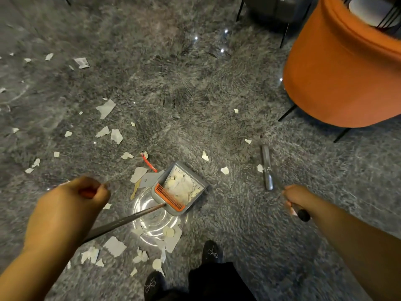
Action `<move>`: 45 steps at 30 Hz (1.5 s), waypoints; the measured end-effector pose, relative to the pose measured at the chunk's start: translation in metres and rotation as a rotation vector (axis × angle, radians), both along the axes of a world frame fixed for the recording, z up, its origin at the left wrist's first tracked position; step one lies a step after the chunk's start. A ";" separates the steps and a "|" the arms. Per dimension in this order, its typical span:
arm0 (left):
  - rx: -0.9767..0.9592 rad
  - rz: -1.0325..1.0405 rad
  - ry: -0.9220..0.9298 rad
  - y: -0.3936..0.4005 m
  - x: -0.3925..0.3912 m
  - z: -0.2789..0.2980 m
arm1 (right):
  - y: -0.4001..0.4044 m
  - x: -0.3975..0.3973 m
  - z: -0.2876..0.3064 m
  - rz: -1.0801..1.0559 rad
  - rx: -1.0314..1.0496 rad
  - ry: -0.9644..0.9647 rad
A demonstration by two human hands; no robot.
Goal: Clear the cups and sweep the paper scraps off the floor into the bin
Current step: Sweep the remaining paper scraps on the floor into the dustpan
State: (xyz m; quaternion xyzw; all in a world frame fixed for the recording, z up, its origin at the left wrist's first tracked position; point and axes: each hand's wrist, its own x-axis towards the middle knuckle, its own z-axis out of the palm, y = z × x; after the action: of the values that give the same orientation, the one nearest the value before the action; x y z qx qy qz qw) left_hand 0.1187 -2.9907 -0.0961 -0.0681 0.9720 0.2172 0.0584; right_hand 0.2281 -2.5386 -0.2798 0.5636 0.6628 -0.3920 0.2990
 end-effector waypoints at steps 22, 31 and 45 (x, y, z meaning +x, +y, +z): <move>-0.054 0.013 -0.028 -0.032 -0.036 -0.003 | -0.129 -0.036 0.025 0.082 -0.326 0.146; -0.023 -0.016 -0.036 -0.037 -0.067 0.003 | -0.124 -0.074 0.039 -0.030 -0.221 0.297; -0.063 0.103 -0.052 0.071 -0.129 -0.007 | 0.046 -0.194 0.014 0.079 0.003 0.132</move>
State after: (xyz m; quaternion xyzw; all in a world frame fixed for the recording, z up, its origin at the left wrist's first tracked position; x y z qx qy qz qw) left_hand -0.0103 -2.9196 -0.1032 -0.1254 0.9717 0.1872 0.0702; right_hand 0.0344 -2.4922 -0.2658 0.5106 0.7033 -0.4151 0.2691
